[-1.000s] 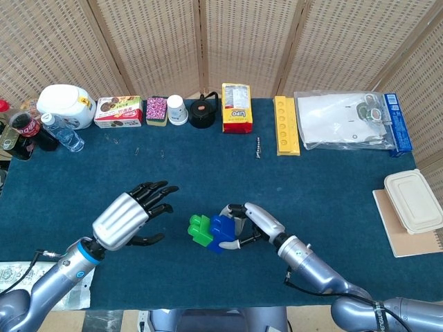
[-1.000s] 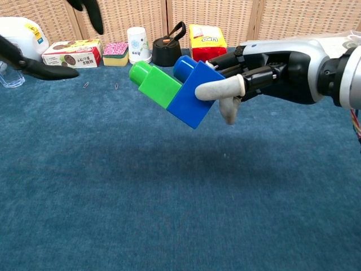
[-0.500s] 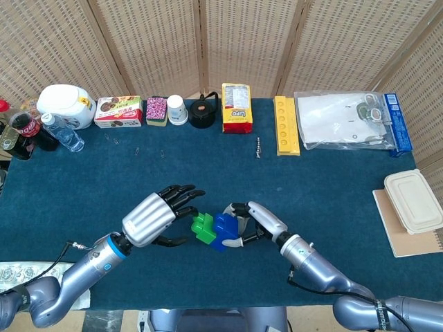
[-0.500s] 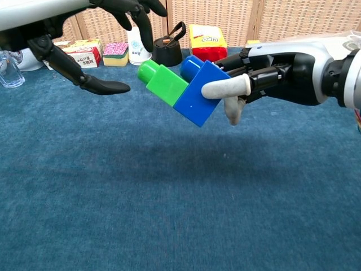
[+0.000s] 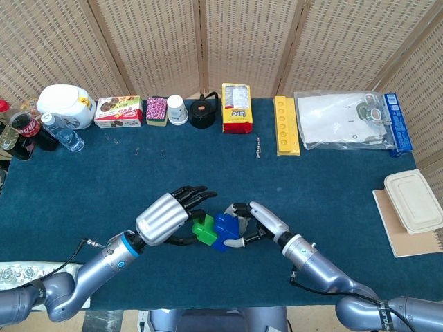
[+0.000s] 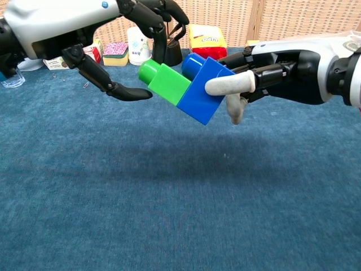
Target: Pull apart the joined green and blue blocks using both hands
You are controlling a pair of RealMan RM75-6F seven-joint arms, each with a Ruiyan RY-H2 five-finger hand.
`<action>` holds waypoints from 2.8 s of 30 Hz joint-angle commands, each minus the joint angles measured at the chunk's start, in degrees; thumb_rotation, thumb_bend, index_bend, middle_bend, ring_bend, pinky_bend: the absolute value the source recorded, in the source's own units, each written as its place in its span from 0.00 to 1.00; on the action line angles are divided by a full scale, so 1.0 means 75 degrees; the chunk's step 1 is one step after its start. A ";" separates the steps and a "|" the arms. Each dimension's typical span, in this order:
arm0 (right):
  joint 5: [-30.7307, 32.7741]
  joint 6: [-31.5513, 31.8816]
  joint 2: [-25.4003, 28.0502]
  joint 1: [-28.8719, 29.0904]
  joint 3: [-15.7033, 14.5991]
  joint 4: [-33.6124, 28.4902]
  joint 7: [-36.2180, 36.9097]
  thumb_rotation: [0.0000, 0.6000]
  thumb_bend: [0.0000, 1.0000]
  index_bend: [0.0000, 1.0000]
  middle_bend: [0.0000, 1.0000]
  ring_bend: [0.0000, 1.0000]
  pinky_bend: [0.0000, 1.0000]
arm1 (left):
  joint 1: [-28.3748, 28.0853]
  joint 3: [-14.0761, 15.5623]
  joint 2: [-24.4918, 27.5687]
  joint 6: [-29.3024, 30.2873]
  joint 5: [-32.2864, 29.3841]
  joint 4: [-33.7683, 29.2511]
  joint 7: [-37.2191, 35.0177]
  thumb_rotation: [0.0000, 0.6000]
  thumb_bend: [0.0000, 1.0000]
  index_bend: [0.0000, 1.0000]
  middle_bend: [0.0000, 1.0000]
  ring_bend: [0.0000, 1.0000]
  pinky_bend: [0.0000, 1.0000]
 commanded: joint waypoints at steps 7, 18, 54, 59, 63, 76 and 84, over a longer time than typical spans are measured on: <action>-0.0152 0.0003 0.0110 -0.0056 -0.0028 0.0024 0.0344 0.74 0.18 0.58 0.55 0.63 0.51 | -0.0264 -0.0006 -0.0318 -0.0051 -0.0128 0.0194 0.0136 0.92 0.27 0.56 0.18 0.15 0.25; -0.0342 -0.0003 0.0151 -0.0044 -0.0064 0.0112 0.0651 0.74 0.18 0.58 0.55 0.63 0.52 | -0.0471 0.0016 -0.0484 -0.0031 -0.0246 0.0325 0.0175 0.98 0.29 0.62 0.18 0.15 0.25; -0.0267 0.0201 0.0154 0.0114 -0.0385 0.0821 -0.0089 0.74 0.18 0.59 0.55 0.62 0.52 | 0.0246 0.0517 0.1279 0.1288 0.0171 0.0120 -0.0728 1.00 0.33 0.69 0.19 0.15 0.25; -0.0508 0.1054 -0.0507 0.0209 -0.0775 0.1523 -0.2259 0.74 0.18 0.59 0.55 0.61 0.50 | 0.0661 0.0774 0.1711 0.1632 0.0176 0.0239 -0.0902 1.00 0.33 0.69 0.19 0.15 0.25; -0.0307 0.1514 -0.0956 0.0165 -0.0876 0.1787 -0.3163 0.74 0.18 0.59 0.55 0.60 0.46 | 0.0848 0.0954 0.1744 0.1682 0.0170 0.0421 -0.1046 1.00 0.33 0.69 0.19 0.15 0.25; -0.0147 0.2040 -0.1617 0.0170 -0.1127 0.2542 -0.5000 0.74 0.18 0.53 0.49 0.47 0.37 | 0.0933 0.1052 0.1279 0.1520 0.0168 0.0985 -0.0980 1.00 0.33 0.69 0.19 0.15 0.24; -0.0065 0.2154 -0.1540 0.0094 -0.1136 0.2403 -0.5307 0.74 0.18 0.44 0.42 0.41 0.34 | 0.0813 0.0973 0.1023 0.1322 0.0144 0.1114 -0.0743 1.00 0.33 0.69 0.19 0.15 0.24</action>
